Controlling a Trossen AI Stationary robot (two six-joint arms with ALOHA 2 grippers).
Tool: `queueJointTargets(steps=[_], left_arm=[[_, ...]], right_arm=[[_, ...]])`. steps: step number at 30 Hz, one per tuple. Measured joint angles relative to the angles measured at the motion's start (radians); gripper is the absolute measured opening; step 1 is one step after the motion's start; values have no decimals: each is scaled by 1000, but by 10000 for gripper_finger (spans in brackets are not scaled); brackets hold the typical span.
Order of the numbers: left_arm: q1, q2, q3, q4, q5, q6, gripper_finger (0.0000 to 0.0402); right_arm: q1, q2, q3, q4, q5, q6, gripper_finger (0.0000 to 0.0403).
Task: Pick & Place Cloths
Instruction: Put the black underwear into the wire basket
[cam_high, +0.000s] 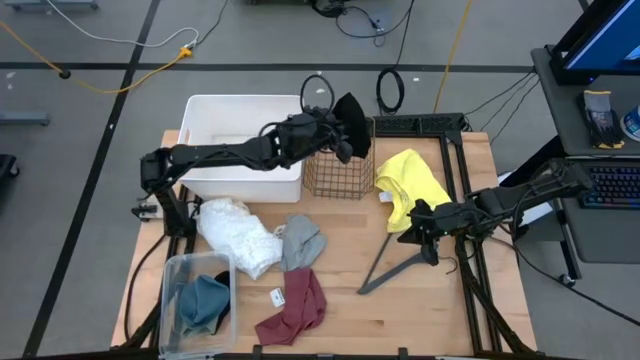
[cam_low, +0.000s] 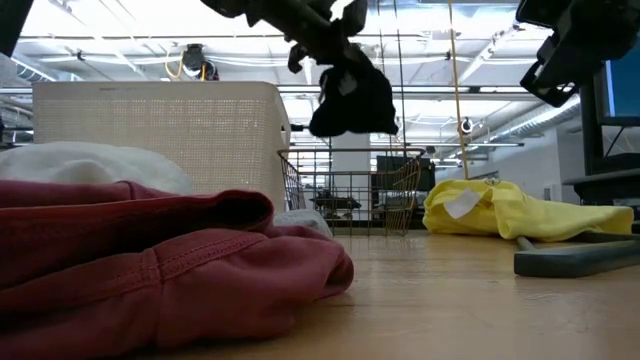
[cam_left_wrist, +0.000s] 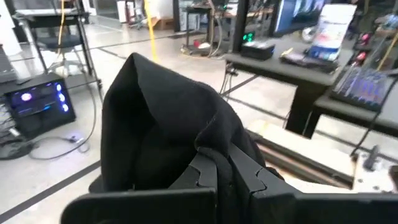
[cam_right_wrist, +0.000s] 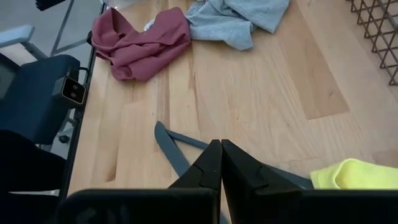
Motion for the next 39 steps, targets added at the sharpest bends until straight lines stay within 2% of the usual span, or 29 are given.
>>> queueJointTargets(steps=[7, 11, 22, 39], left_arm=[[-41, 38, 6, -16, -108, 83, 0], [-64, 85, 72, -84, -150, 154, 0], [-68, 250, 322, -432, -253, 219, 0], [-94, 287, 348, -542, -225, 140, 0]], right_arm=[[0, -11, -5, 10, 0, 1, 0], [0, -11, -5, 10, -1, 14, 0], [0, -11, -5, 16, -1, 23, 0], [0, -11, -5, 22, 2, 23, 0]])
